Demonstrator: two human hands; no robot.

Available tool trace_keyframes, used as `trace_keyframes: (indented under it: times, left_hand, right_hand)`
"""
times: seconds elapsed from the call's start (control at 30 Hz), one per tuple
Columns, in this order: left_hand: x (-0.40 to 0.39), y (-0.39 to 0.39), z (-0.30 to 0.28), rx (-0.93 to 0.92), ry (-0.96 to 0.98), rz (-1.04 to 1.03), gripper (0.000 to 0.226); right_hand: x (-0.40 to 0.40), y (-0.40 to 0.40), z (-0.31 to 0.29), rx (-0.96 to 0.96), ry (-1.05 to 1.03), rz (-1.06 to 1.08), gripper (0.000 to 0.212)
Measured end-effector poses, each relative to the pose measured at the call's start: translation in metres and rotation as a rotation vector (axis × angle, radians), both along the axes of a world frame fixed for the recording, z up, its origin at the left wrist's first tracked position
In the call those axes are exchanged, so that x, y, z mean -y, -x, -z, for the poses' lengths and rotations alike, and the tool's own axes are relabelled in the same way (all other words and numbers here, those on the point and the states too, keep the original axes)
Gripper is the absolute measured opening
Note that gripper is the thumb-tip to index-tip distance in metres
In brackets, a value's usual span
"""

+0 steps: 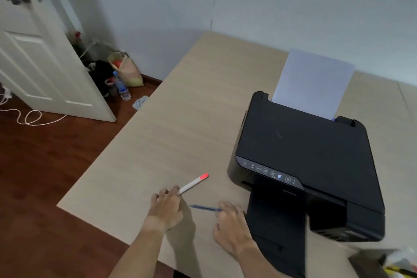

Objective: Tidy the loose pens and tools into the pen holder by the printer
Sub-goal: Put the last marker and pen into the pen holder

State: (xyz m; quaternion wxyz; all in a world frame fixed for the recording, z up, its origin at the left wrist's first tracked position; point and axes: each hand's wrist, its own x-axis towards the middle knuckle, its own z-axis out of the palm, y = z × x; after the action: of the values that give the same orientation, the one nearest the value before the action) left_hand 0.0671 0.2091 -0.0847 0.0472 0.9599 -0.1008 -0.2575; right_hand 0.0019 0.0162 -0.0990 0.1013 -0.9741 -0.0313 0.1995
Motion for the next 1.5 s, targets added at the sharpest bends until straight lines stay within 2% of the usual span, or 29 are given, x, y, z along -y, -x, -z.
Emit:
trace_keyframes:
  times: [0.1,0.2,0.27,0.4,0.53,0.67,0.73,0.83,0.97,1.27,1.33,1.5]
  left_hand:
    - [-0.004,-0.005,0.004,0.000,-0.003,0.026,0.044]
    - [-0.006,-0.007,0.004,0.033,0.006,0.023,0.041]
    - [-0.009,-0.004,0.001,0.030,0.097,-0.037,0.035]
    - [-0.017,0.002,-0.004,0.071,0.418,-0.216,0.030]
    - [-0.012,0.006,-0.006,0.286,0.594,-0.257,0.018]
    - [0.017,0.013,-0.014,0.468,0.734,-0.248,0.016]
    - [0.039,0.020,-0.022,0.502,0.770,-0.249,0.013]
    - [0.075,0.035,-0.035,0.418,0.814,-0.266,0.014]
    - [0.131,0.054,-0.048,0.434,0.849,-0.176,0.022]
    - [0.263,0.109,-0.050,0.235,0.824,0.211,0.026]
    - [0.293,0.124,-0.049,0.188,0.847,0.270,0.027]
    - [0.359,0.151,-0.057,0.154,0.941,0.342,0.027]
  right_hand:
    - [-0.009,-0.001,0.001,0.000,0.078,0.040,0.053]
    - [-0.013,-0.002,0.000,0.060,0.089,0.036,0.048]
    - [-0.013,-0.002,-0.002,0.057,0.071,0.013,0.044]
    - [-0.010,0.000,-0.012,0.057,-0.026,0.031,0.035]
    - [0.000,0.015,-0.021,0.173,-0.214,0.090,0.024]
    - [0.027,0.040,-0.027,0.376,-0.183,0.136,0.031]
    - [0.046,0.054,-0.031,0.445,-0.153,0.163,0.033]
    - [0.080,0.073,-0.036,0.513,-0.132,0.252,0.027]
    - [0.133,0.106,-0.039,0.548,-0.136,0.308,0.015]
    - [0.263,0.185,-0.062,0.664,-0.153,0.525,0.014]
    - [0.291,0.202,-0.072,0.696,-0.148,0.562,0.011]
    - [0.349,0.231,-0.090,0.698,-0.108,0.642,0.021]
